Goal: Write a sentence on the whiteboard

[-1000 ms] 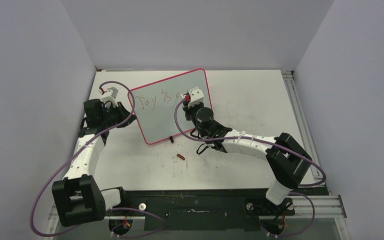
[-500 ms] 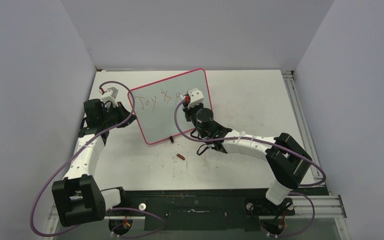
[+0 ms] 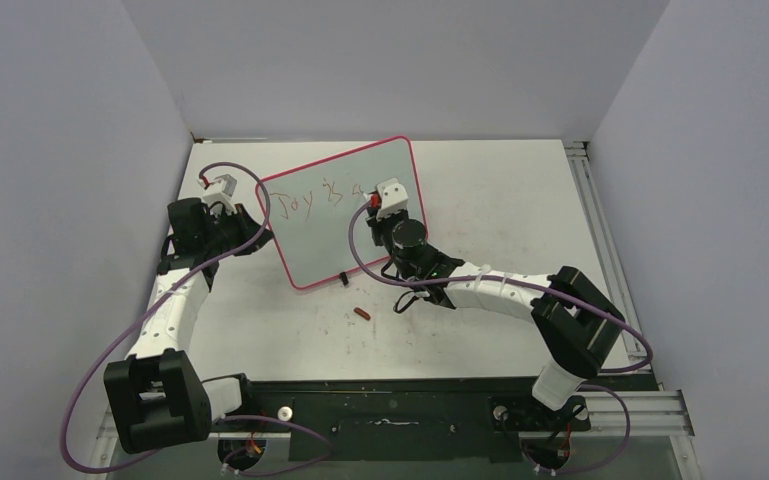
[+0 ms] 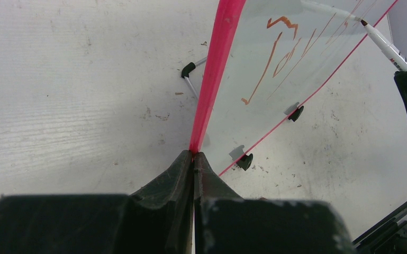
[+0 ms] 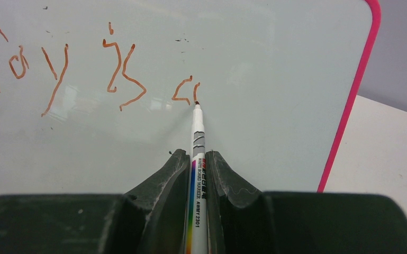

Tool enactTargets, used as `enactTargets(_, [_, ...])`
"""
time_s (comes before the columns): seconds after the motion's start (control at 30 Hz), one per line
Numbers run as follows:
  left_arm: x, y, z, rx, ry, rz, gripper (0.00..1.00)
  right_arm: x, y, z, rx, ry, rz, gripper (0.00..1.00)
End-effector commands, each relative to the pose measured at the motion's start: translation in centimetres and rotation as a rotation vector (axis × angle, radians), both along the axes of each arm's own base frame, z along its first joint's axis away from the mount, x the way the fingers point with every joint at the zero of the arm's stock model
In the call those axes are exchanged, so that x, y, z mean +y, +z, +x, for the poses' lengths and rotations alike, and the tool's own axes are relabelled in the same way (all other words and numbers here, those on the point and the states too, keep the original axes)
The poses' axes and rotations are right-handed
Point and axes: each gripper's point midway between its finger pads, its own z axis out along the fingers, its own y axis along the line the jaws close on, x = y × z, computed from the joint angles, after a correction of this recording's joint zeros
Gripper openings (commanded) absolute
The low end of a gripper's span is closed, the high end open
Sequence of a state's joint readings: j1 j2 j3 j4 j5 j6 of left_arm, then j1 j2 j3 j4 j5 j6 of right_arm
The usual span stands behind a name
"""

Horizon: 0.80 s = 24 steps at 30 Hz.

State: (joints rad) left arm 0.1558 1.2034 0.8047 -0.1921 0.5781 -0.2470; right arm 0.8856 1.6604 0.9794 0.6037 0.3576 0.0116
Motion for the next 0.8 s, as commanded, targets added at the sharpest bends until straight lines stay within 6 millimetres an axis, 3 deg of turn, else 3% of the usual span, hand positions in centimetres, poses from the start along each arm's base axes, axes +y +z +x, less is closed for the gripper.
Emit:
enactTargets(0.0, [-1.0, 2.2, 0.3, -0.067, -0.048, 0.0, 0.0, -1.4, 1.4, 0.3, -0.02, -0.061, 0.025, 0.05])
enactTargets(0.77, [-1.0, 2.3, 0.3, -0.069, -0.052, -0.001, 0.0, -0.1, 4.3, 1.4, -0.085, -0.043, 0.055, 0.05])
